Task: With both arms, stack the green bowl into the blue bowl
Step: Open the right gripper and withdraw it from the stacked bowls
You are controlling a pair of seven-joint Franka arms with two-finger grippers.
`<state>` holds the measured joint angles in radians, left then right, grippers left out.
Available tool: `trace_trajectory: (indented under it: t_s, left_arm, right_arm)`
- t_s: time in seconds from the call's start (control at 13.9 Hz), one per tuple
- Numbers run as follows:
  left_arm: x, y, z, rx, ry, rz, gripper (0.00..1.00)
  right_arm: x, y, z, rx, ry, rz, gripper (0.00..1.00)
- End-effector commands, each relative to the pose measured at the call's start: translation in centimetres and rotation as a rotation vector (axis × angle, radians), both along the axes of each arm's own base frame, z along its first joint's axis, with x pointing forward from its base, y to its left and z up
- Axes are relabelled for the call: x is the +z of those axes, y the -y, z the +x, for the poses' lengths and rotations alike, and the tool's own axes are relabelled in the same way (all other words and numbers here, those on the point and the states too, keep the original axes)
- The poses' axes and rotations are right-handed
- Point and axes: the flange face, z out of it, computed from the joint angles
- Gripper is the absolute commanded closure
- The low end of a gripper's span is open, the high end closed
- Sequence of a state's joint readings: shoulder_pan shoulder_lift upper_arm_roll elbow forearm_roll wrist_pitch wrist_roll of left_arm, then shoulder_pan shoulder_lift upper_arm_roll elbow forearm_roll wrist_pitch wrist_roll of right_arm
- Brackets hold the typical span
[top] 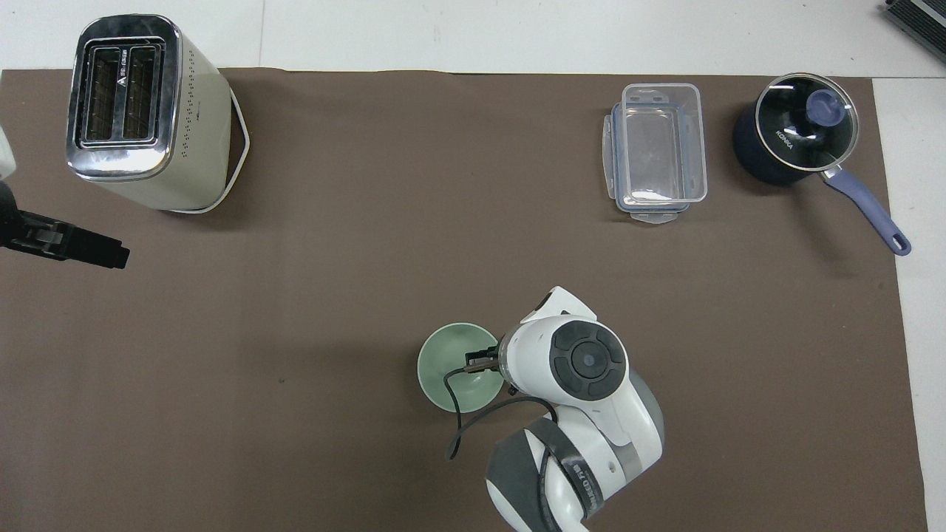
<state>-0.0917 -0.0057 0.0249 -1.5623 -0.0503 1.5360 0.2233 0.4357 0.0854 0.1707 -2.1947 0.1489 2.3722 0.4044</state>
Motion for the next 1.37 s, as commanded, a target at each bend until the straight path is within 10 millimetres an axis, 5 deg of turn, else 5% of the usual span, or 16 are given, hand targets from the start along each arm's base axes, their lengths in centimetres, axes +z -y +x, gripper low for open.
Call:
trace_trajectory:
  t_s: [0.0,0.57,1.01,1.29]
  left_arm:
    - [0.5,-0.1,0.0,0.009,-0.005,0.02,0.0]
    - [0.5,0.1,0.0,0.009,-0.002,0.019,0.0]
    - [0.6,0.1,0.1,0.009,0.0,0.019,0.0]
    - [0.6,0.2,0.1,0.008,0.001,0.019,0.0]
  right_arm:
    - [3.4,1.8,2.4,-0.043,0.014,0.003,0.0]
    - [15.3,9.5,8.4,-0.111,0.107,-0.145,0.0]
    - [26.1,12.9,8.1,-0.185,0.112,-0.132,0.0]
    - [30.2,15.5,8.2,-0.297,0.113,-0.121,0.0]
